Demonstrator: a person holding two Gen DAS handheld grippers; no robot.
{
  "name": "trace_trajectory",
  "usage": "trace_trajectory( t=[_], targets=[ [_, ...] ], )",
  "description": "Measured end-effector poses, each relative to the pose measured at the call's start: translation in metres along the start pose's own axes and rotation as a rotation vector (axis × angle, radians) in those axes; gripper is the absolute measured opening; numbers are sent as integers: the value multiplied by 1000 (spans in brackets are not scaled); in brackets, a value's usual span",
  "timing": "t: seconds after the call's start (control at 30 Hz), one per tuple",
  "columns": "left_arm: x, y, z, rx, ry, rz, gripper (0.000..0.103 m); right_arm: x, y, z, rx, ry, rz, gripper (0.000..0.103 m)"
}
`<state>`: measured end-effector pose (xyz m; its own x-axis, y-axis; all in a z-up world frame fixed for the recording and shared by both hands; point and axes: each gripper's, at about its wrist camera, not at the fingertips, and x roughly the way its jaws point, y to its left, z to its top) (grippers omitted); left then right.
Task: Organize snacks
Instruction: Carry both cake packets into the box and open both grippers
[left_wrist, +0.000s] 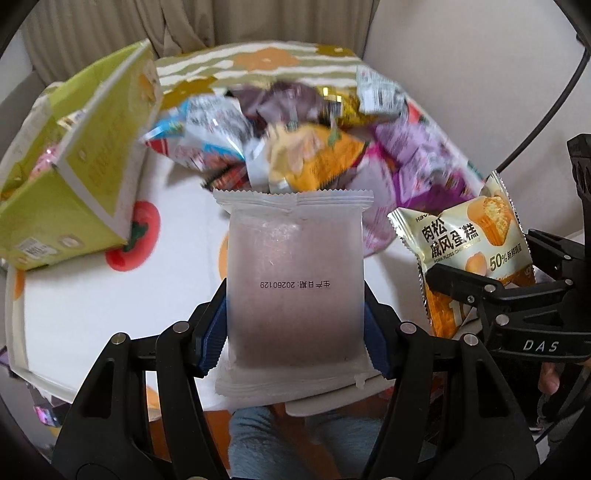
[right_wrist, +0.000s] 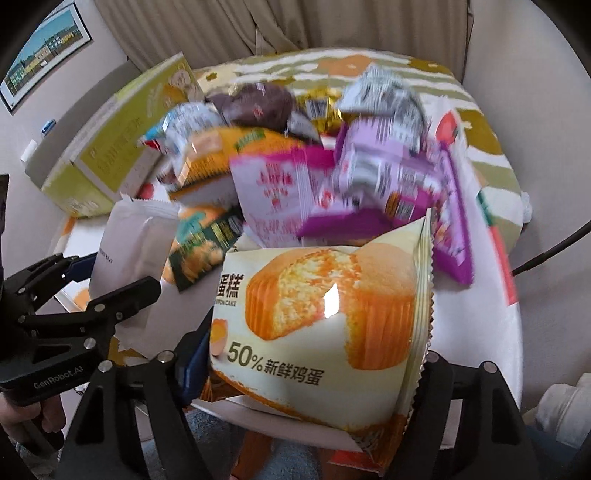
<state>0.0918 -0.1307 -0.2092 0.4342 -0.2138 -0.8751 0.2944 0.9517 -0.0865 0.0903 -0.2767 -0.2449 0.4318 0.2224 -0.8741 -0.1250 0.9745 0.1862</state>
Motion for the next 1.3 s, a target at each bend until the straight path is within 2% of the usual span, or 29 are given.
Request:
trace_trajectory(
  t=[0.17,0.33,0.43,0.6,0.83,1.03,1.17,1.3],
  targets=[
    [-41,15,18,-23,-68,-21,59,-33,12,23,-10,-58,5,74],
    [-79,48,46,-43,-149,-27,59,-58,45,61,-33,-137,30,74],
    [-99,83,65,-55,-194,-7,59,-65,72,87,-45,-181,60,74],
    [-117,148,90,-92,-217,32,59,-62,123,130,-75,-225,106,74],
    [-109,252,110,-144,-189,103,59,-26,205,183,-126,-226,155,74],
    [-77,321,111,-156,-105,127,59,16,257,207,-125,-177,173,74],
    [-55,345,106,-153,-48,121,59,39,277,211,-118,-132,169,74],
    [-42,349,104,-129,-12,114,59,54,284,210,-114,-96,156,74]
  ],
)
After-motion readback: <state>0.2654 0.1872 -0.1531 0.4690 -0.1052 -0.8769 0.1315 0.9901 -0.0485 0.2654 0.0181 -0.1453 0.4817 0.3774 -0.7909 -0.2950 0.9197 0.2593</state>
